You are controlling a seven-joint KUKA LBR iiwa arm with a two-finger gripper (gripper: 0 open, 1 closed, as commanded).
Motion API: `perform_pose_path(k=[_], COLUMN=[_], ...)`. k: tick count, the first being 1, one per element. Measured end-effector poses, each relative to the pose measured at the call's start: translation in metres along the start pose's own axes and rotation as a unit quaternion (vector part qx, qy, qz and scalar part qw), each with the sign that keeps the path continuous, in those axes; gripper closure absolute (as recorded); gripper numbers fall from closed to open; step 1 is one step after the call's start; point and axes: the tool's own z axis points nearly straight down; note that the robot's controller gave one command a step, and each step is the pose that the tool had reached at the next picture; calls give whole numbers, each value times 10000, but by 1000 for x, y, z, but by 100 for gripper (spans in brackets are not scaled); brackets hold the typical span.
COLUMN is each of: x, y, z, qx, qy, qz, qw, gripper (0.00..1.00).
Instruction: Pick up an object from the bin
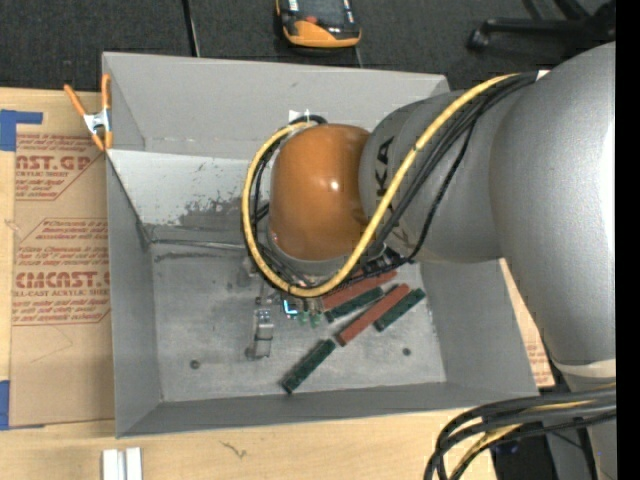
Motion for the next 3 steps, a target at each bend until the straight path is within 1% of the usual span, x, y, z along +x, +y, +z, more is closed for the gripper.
perform_pose_path(k=[1, 2, 3], x=[-2, 18, 33], y=[-1, -25, -42], z=[-4, 42, 42], qx=[-6, -1, 1], qy=[-35, -57, -18], qz=[8, -1621, -2264], qw=[10000, 9868, 9740], gripper=[0, 0, 0])
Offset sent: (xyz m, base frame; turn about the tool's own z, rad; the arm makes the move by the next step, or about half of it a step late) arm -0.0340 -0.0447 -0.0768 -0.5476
